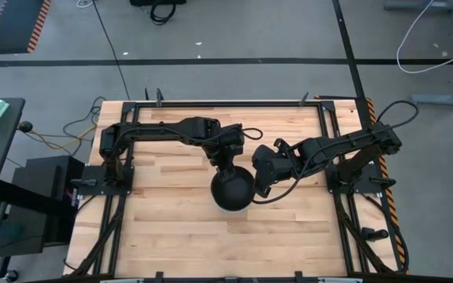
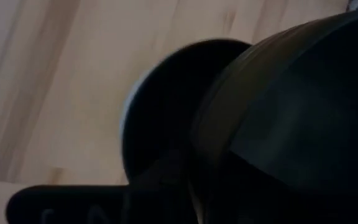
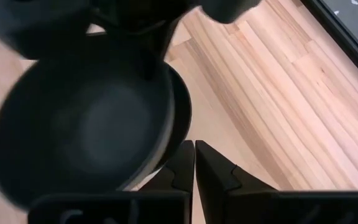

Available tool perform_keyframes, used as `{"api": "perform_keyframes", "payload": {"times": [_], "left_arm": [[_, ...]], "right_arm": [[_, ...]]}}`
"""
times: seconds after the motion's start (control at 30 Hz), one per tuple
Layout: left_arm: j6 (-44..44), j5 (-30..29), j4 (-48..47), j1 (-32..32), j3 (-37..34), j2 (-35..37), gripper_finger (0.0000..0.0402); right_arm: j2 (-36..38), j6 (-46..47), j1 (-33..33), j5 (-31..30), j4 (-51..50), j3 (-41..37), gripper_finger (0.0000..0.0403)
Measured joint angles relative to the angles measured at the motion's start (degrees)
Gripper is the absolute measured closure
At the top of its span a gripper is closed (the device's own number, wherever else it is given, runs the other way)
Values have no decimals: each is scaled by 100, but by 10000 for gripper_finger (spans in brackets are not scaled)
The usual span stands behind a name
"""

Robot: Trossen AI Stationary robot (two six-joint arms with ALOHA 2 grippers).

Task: Nest bowls inside each other
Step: Stack the black bowl on the stacked black bowl

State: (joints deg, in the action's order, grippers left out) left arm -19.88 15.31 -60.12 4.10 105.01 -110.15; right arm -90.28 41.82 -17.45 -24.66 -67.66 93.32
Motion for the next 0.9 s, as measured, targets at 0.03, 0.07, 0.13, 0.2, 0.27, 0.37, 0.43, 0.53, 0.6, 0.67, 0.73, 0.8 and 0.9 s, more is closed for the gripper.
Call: {"api": "perform_keyframes", "payload": {"times": [0.03,0.07,0.13,0.2,0.27,0.37,0.43,0.53,0.6,0.67,0.73,0.8,0.9], "left_arm": [[-1,10,-52,-13,37,0,345],[-5,8,-102,-29,68,0,343],[-46,13,-183,-24,81,7,339],[-61,4,-243,-8,81,5,334],[-74,0,-309,20,81,7,329],[-85,-8,-306,40,81,5,323],[-90,-22,-308,61,81,7,318],[-92,-26,-323,61,81,7,312],[-92,-26,-322,61,81,6,309],[-93,-26,-323,61,81,6,307],[-102,-26,-323,64,81,7,306],[-141,-26,-323,85,81,7,306],[-164,-32,-323,135,81,7,307]], "right_arm": [[0,0,0,2,0,0,380],[0,0,0,2,2,0,380],[0,2,0,2,0,0,382],[0,2,0,2,1,0,384],[0,2,0,2,2,0,385],[0,2,0,2,2,0,387],[0,2,0,2,2,0,387],[0,4,0,2,2,0,387],[0,4,0,2,2,0,387],[0,4,0,4,2,0,388],[0,4,0,2,2,0,388],[0,5,0,2,2,0,387],[0,7,0,2,2,0,387]]}}
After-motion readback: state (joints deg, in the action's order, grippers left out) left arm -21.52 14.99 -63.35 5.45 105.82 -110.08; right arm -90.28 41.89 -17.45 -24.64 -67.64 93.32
